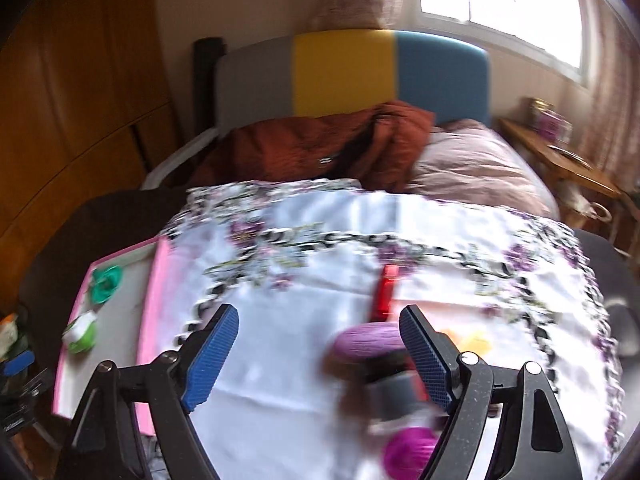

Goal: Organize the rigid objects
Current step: 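Move both tools back over the remaining toys on the tablecloth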

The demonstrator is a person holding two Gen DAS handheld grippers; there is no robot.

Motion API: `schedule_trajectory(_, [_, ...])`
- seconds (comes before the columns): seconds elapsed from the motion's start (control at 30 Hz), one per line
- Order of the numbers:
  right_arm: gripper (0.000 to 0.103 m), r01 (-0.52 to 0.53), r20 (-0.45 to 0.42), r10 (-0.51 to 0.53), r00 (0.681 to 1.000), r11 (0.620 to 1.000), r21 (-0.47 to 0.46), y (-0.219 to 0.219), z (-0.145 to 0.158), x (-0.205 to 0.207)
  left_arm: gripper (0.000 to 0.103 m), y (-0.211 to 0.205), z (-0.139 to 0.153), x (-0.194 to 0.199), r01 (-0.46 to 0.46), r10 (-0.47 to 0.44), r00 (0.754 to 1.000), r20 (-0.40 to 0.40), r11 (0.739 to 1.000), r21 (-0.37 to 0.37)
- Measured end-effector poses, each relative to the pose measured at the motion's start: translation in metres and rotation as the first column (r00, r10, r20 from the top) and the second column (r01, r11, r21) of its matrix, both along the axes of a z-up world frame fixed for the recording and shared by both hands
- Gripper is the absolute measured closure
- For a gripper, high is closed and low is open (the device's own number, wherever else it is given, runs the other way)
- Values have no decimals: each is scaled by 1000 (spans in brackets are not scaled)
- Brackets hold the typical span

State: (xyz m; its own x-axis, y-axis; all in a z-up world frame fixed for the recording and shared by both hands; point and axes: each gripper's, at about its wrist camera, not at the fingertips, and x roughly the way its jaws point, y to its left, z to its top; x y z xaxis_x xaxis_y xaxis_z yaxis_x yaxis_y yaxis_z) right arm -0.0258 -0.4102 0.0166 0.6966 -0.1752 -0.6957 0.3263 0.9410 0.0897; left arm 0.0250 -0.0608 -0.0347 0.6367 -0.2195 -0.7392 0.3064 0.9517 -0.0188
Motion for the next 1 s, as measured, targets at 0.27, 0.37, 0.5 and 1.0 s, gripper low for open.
schedule_trajectory(0.27, [18,379,36,-381,924,923,66,-109,-21,-55,24,-59,-1,1,168,-167,985,-33,986,14])
schedule_trajectory(0.37, [18,458,65,-474,878,872,171,-133,-21,-69,24,-87,-3,0,233,-232,971,-53,972,11])
schedule_trajectory(0.5, [18,479,67,-501,863,853,210,-138,-22,-75,25,-122,-6,-2,324,-324,942,-85,946,-22])
schedule_trajectory(1.0, [17,471,46,-505,862,831,297,-145,-31,-77,42,-260,-29,1,496,-549,787,-283,835,-239])
